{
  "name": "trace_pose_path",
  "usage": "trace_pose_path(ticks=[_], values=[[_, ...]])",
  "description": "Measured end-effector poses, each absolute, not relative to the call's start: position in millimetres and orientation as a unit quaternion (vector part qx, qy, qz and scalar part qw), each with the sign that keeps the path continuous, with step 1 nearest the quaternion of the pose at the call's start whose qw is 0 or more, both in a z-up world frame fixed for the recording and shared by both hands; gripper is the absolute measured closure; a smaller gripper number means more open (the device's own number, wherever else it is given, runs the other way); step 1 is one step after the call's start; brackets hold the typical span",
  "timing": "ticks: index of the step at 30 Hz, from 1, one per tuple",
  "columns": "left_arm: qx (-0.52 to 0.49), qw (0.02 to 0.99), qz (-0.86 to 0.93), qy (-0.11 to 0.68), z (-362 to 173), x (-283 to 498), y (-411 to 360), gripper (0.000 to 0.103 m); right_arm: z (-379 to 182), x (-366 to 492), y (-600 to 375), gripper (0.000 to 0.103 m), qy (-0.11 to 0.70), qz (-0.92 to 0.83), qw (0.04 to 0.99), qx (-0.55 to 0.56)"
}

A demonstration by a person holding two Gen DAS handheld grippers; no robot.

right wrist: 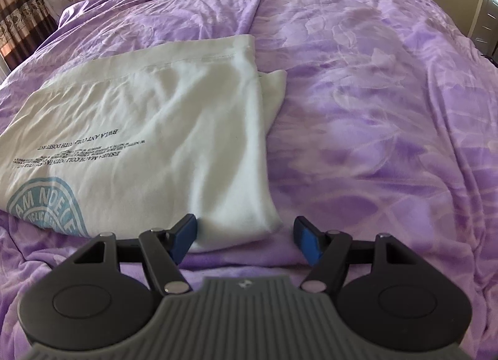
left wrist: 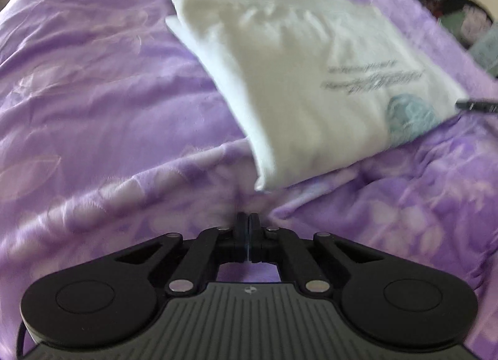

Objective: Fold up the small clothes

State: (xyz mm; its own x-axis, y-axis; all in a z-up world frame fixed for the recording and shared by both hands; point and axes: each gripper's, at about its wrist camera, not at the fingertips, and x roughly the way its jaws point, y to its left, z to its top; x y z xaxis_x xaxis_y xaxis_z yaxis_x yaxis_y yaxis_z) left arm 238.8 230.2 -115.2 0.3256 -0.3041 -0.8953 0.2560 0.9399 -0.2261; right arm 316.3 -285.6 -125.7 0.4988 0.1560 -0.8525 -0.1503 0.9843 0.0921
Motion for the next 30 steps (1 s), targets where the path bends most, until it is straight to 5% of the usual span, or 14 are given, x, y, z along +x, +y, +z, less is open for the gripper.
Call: trace_pose_path(ticks=[3,8,12,15,18,20,22,24,30], values=[[-0.076,0.833,-0.17,0.521,-94.4,230.1,236.9,0.096,-116.0,310.5,-296.3,0.038,0.484,0.085,0.871,0.023],[-0.212,0.85,-0.108,0.47,-77.5,225.7,256.5,0.051,-105.8,309.3,-320.1,0.044,0.476,0.08,0.87,0.099],[-0.304,0.824,-0.078,0.473,-91.0,226.2,268.3,0.048,-116.8,315.6,-336.5,0.044,0.49,0.073,0.849,0.183],[-0.35,0.802,-0.062,0.481,-111.3,226.6,269.9,0.047,-133.1,315.6,-343.3,0.068,0.504,0.073,0.826,0.241],[-0.406,0.781,-0.039,0.473,-132.1,228.8,277.5,0.047,-147.7,314.0,-353.4,0.087,0.501,0.08,0.8,0.319],[-0.451,0.768,-0.03,0.454,-143.3,229.3,283.9,0.056,-151.6,312.9,-359.6,0.092,0.493,0.076,0.795,0.346],[-0.459,0.77,-0.025,0.443,-141.9,229.7,283.5,0.093,-151.0,311.0,-362.6,0.099,0.484,0.078,0.791,0.365],[-0.432,0.798,-0.017,0.419,-122.1,226.1,282.6,0.101,-139.9,308.0,-360.6,0.102,0.466,0.085,0.802,0.364],[-0.31,0.841,0.045,0.441,-95.1,222.4,276.7,0.103,-114.2,307.0,-347.3,0.103,0.468,0.073,0.829,0.298]])
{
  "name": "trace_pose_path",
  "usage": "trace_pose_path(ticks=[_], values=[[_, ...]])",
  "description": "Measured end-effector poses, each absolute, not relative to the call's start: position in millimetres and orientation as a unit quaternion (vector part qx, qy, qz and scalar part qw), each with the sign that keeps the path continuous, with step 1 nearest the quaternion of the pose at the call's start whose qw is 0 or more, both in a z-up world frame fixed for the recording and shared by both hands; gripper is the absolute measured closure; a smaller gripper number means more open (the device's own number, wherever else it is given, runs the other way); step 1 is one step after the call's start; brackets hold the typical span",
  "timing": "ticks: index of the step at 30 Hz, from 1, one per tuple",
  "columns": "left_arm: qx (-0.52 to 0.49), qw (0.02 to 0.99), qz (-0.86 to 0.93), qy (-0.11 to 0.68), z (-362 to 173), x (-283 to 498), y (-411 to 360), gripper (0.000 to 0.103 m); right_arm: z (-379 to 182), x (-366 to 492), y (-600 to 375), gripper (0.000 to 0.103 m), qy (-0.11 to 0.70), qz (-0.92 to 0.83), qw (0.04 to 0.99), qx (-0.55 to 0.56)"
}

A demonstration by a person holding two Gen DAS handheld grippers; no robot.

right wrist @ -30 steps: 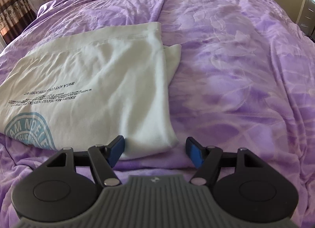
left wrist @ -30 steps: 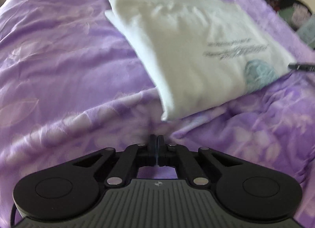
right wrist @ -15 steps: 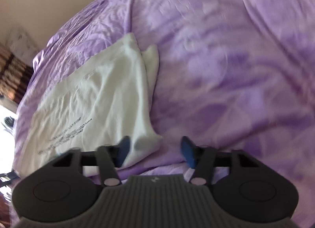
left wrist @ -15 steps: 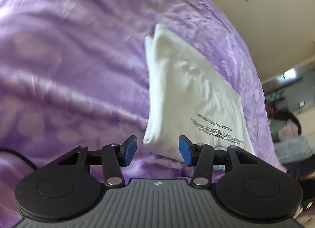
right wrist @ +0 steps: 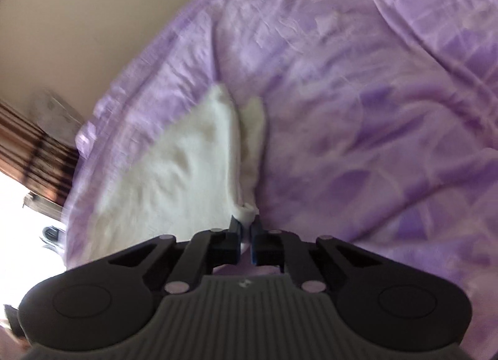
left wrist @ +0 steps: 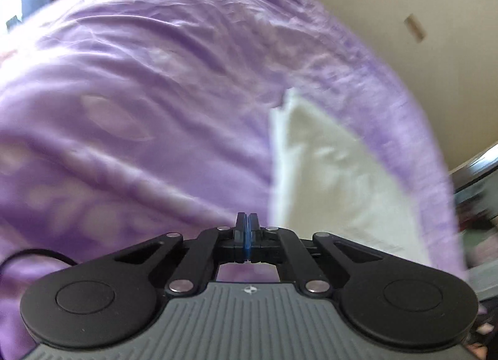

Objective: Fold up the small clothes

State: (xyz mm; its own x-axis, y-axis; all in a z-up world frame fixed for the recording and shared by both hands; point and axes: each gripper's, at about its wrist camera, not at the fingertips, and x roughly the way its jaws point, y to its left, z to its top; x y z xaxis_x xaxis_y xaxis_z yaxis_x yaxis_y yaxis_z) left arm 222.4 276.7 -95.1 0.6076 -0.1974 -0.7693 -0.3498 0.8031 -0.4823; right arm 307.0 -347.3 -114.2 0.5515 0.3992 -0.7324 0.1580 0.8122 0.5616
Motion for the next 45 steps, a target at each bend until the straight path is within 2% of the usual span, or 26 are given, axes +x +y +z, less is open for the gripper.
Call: trace_pose_path(ticks=[5,7,12,18,22,31,32,34,35,39,43,45], values=[[-0.327,0.838,0.032,0.436,-110.8,215.5,279.1,0.103,-152.5,307.9,-337.4,0.103,0.521,0.047,0.817,0.243],[-0.335,0.844,0.017,0.418,-103.6,211.3,279.4,0.103,-159.1,310.5,-335.6,0.103,0.531,0.044,0.812,0.237],[-0.281,0.881,-0.019,0.379,-69.6,213.2,253.2,0.1,-158.1,311.0,-327.1,0.103,0.531,0.038,0.821,0.206],[-0.169,0.873,0.012,0.457,-101.7,230.4,217.2,0.1,-158.7,308.5,-329.5,0.103,0.526,0.039,0.824,0.205],[-0.18,0.857,0.043,0.482,-136.6,228.9,227.1,0.1,-160.7,309.8,-326.9,0.103,0.524,0.039,0.827,0.201],[-0.119,0.853,0.061,0.504,-110.8,224.5,223.1,0.099,-145.9,306.8,-325.1,0.101,0.528,0.039,0.83,0.177],[-0.117,0.858,0.061,0.496,-103.6,223.4,223.6,0.098,-140.1,305.6,-324.4,0.1,0.53,0.037,0.832,0.163],[-0.113,0.87,0.064,0.476,-86.9,226.2,224.7,0.098,-129.6,302.5,-325.6,0.086,0.528,0.034,0.837,0.138],[-0.113,0.875,0.064,0.466,-78.5,228.1,225.5,0.098,-123.9,301.2,-326.7,0.083,0.526,0.035,0.841,0.126],[-0.127,0.89,0.047,0.436,-55.2,248.0,219.3,0.093,-96.1,303.5,-331.1,0.056,0.496,0.051,0.861,0.096],[-0.135,0.895,0.014,0.425,-52.1,274.0,197.3,0.09,-81.5,327.8,-330.4,0.046,0.474,0.093,0.867,0.119],[-0.136,0.896,-0.001,0.424,-55.6,286.7,184.5,0.089,-85.4,349.6,-330.6,0.046,0.471,0.114,0.862,0.148]])
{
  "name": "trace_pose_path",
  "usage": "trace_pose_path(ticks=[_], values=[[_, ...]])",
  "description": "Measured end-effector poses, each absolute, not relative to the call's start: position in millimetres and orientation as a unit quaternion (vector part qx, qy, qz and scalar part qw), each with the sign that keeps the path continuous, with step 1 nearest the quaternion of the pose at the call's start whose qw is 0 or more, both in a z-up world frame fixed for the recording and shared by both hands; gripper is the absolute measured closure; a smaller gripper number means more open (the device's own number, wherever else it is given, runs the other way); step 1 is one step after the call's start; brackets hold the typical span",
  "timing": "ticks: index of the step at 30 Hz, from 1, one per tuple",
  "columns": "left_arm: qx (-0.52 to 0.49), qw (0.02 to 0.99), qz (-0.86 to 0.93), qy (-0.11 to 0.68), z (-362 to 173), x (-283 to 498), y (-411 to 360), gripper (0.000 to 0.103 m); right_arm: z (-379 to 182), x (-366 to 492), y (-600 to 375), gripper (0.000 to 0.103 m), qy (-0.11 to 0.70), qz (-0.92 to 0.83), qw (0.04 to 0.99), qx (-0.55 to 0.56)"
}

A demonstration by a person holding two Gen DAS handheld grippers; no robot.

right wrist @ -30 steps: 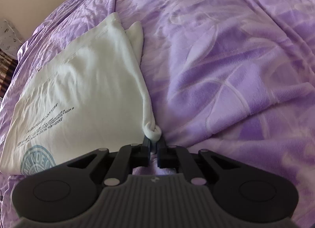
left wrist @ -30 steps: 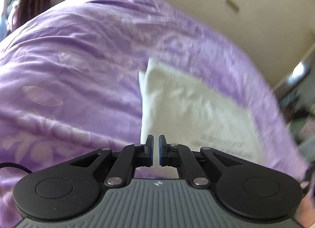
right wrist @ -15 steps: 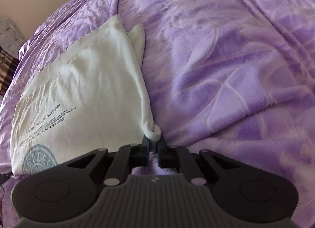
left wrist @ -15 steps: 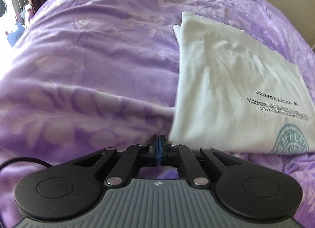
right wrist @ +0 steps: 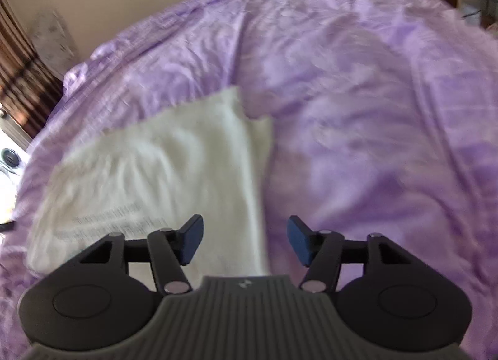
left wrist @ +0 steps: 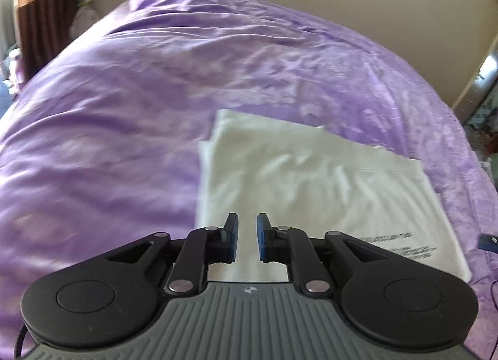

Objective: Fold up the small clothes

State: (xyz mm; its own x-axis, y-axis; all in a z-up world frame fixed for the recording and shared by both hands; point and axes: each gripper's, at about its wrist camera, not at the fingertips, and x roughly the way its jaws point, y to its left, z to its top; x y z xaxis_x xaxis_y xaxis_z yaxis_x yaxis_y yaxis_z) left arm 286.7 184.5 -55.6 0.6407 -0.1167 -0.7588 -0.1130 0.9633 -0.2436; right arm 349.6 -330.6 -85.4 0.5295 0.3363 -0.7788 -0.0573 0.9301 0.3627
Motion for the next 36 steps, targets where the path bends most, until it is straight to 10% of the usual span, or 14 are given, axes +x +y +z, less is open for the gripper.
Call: trace_pose_path(ticks=[15,25,36], values=[[-0.11,0.867,-0.055,0.483,-118.5,377.2,109.7,0.088,-187.1,465.5,-348.7,0.043,0.503,0.14,0.787,0.329],[-0.093,0.866,-0.062,0.487,-132.1,399.8,88.2,0.088,-210.8,480.0,-350.8,0.092,0.49,0.175,0.772,0.365],[-0.133,0.879,-0.051,0.456,-86.7,363.6,142.8,0.088,-103.1,467.1,-294.2,0.097,0.45,0.194,0.821,0.293]])
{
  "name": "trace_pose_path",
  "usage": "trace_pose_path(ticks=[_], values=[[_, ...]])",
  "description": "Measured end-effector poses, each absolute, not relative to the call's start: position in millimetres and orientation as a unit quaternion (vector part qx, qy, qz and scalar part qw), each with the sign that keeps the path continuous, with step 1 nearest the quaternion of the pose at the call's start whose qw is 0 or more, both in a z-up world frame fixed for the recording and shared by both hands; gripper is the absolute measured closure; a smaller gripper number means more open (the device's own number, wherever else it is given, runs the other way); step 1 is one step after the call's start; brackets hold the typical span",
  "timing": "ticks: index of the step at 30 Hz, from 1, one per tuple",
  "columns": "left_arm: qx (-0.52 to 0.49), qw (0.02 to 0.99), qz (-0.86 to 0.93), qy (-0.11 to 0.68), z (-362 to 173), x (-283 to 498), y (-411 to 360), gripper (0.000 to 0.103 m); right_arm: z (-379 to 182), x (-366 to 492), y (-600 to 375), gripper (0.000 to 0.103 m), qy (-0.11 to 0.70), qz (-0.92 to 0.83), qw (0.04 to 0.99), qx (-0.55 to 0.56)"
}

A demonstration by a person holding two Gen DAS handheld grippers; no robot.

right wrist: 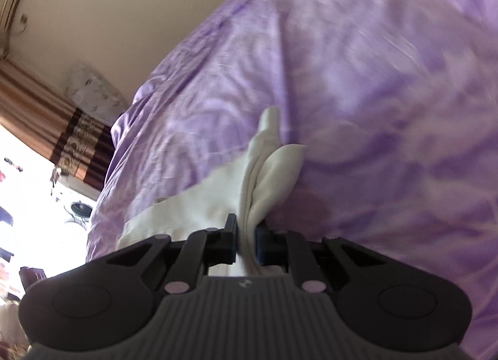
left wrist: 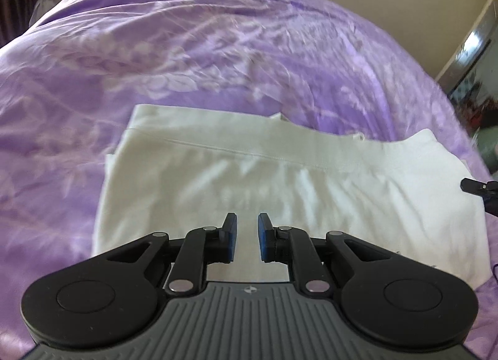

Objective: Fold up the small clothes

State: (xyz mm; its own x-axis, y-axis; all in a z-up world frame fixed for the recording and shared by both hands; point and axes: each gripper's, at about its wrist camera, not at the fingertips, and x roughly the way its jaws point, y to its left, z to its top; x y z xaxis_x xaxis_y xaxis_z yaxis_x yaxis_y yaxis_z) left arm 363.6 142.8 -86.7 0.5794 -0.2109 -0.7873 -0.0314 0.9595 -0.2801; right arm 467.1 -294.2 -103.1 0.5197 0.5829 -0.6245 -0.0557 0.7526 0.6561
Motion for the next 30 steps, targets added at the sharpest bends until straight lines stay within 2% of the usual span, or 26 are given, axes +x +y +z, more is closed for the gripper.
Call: trace_pose_path(ticks=[7,12,24,30], values=[[-0.145,0.889,-0.052,0.432,-66.9,333.2,173.3,0.086,-38.8,465.2,-196.0,0.098,0.437,0.233,0.83,0.258],[-0.15,0.884,-0.04,0.44,-74.5,317.2,200.2,0.086,-26.7,470.8,-117.4,0.098,0.443,0.249,0.826,0.244],[-0.191,0.873,-0.029,0.447,-93.8,302.9,269.1,0.086,-77.1,483.0,66.9,0.099,0.497,0.294,0.784,0.227],[-0.207,0.868,-0.028,0.45,-107.2,302.7,279.8,0.086,-112.9,475.8,106.7,0.098,0.538,0.289,0.77,0.186]])
